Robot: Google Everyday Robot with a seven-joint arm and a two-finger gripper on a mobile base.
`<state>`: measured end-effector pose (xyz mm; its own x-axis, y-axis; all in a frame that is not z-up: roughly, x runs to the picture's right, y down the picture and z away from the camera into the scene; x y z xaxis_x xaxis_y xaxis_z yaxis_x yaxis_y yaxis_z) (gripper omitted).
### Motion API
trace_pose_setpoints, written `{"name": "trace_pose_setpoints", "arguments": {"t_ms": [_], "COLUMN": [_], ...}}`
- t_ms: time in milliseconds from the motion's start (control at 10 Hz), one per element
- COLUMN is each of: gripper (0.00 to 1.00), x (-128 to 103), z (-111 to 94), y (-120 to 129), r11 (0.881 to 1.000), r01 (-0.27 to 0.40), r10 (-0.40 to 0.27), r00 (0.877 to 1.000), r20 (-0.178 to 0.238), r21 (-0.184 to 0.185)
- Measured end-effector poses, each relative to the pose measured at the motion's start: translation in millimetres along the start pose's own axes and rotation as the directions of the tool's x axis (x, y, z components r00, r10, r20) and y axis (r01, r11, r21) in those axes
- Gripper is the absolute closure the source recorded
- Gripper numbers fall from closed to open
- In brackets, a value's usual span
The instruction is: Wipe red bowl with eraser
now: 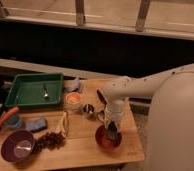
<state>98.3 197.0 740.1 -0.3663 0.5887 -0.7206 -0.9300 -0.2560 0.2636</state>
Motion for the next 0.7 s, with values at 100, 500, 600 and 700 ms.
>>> {"name": "trace_pose_setpoints", "arguments": {"t_ms": [100, 500, 600, 700], "gripper": [1.00, 1.00, 1.00, 1.00], "x": [1.3, 15.9, 21.2, 25.3], "z": [-2.5, -14.3, -14.6, -13.1], "y": [6.6, 34.7, 37.4, 36.9], "r11": [1.000, 0.994, 0.992, 0.992], "r01": [0.022, 0.107, 0.120, 0.121], "r10": [-0.022, -0.105, -0.118, -0.120], "r00": [1.000, 0.993, 0.992, 0.992], "r20": [0.009, 0.048, 0.047, 0.044], "r21": [-0.003, -0.033, -0.032, -0.036]}}
